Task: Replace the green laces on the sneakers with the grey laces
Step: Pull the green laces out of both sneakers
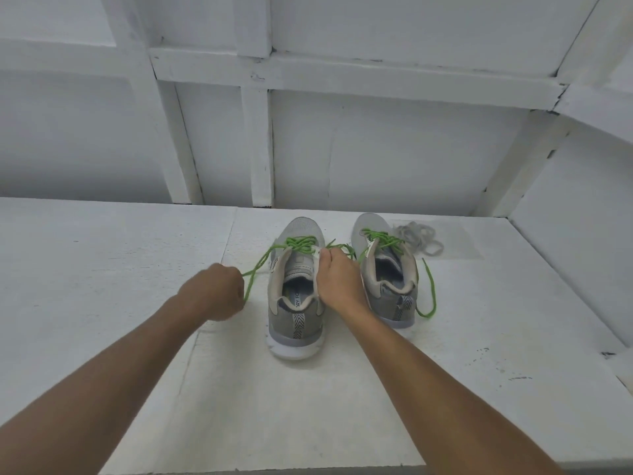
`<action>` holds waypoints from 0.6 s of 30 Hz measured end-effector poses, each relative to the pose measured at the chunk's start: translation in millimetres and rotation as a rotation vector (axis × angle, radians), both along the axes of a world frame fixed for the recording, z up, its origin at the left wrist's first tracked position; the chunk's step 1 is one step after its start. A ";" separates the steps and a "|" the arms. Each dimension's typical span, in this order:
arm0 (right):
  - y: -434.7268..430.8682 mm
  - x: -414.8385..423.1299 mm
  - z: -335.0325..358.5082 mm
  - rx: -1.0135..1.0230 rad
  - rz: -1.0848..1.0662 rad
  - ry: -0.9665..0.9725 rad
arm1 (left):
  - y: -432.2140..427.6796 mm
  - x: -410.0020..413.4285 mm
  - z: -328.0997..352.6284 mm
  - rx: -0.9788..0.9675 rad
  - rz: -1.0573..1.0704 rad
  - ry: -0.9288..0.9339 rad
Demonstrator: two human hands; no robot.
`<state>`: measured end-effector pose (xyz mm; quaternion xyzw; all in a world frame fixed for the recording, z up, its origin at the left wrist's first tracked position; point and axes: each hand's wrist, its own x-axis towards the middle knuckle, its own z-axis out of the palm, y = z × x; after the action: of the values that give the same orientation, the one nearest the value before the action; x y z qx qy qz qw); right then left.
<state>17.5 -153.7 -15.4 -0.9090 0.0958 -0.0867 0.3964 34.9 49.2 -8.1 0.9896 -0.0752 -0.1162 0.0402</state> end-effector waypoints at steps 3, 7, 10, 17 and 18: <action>-0.7 -1.0 2.4 -0.019 0.010 0.019 | -2.6 0.2 -7.0 -0.020 -0.024 0.008; -3.4 6.1 8.1 -0.081 0.056 0.112 | -6.5 8.5 2.2 -0.172 -0.009 -0.154; -9.5 11.0 18.8 -0.150 0.112 0.170 | -19.9 10.6 14.8 -0.474 0.088 -0.278; -9.9 24.1 41.0 -0.336 0.242 0.077 | -62.9 2.2 14.8 -0.678 0.141 -0.322; -10.4 27.6 43.4 -0.374 0.276 0.055 | -64.9 2.5 10.7 -0.687 0.151 -0.338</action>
<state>45.1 -164.1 28.0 -0.9731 -0.0362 -0.0232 0.2263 37.4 -15.7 2.6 0.9263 -0.0421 0.0836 0.3649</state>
